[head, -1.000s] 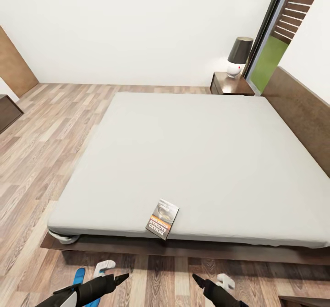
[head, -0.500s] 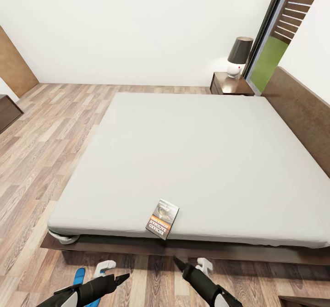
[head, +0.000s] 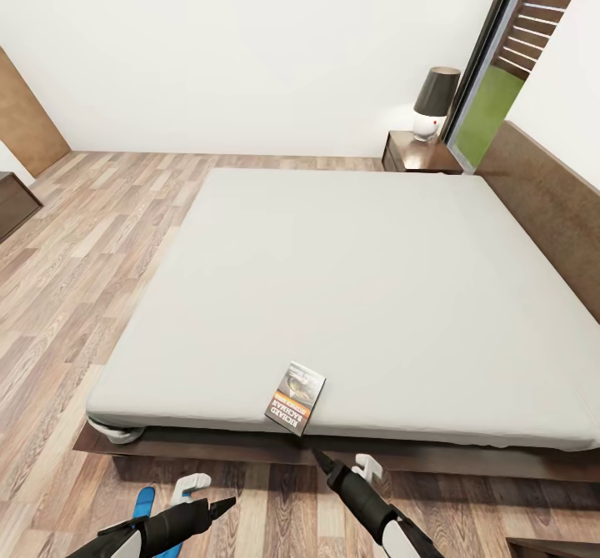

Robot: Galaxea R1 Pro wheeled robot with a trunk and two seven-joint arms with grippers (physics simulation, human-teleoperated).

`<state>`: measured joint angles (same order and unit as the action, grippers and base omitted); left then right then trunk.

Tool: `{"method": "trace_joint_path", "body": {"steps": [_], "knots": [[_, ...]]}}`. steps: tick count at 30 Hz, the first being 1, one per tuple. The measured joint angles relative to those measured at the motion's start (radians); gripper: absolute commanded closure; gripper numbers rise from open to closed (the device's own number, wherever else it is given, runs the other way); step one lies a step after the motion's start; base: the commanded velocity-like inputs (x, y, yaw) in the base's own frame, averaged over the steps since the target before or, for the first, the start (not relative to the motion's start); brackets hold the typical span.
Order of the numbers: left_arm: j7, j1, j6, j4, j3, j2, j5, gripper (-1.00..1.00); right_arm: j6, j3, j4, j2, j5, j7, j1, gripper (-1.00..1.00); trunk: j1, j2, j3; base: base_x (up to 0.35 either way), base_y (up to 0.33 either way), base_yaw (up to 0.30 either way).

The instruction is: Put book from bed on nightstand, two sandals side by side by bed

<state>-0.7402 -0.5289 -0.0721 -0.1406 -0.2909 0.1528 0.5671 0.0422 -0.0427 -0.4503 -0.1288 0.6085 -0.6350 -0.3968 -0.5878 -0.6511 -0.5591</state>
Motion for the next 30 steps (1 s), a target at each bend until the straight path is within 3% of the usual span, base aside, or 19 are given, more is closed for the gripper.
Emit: {"method": "trace_joint_path", "body": {"steps": [18, 22, 25, 30], "knots": [[0.004, 0.000, 0.000, 0.000, -0.001, -0.030, -0.002, -1.00, 0.031, 0.001, -0.003, 0.005, 0.006, -0.128, 0.000, -1.00, 0.000, 0.000, 0.000, 0.000, 0.000, 0.000], [0.005, 0.000, 0.000, 0.000, -0.001, -0.033, -0.002, -1.00, 0.058, 0.001, -0.003, 0.006, 0.006, -0.279, 0.000, -1.00, 0.000, 0.000, 0.000, 0.000, 0.000, 0.000], [0.005, 0.000, 0.000, 0.000, -0.001, -0.035, -0.002, -1.00, 0.107, 0.001, -0.003, 0.006, 0.007, -0.344, 0.000, -1.00, 0.000, 0.000, 0.000, 0.000, 0.000, 0.000], [0.005, 0.000, 0.000, 0.000, -0.001, -0.036, -0.002, -1.00, 0.156, 0.000, -0.002, 0.007, 0.008, -0.379, 0.000, -1.00, 0.000, 0.000, 0.000, 0.000, 0.000, 0.000]]}}
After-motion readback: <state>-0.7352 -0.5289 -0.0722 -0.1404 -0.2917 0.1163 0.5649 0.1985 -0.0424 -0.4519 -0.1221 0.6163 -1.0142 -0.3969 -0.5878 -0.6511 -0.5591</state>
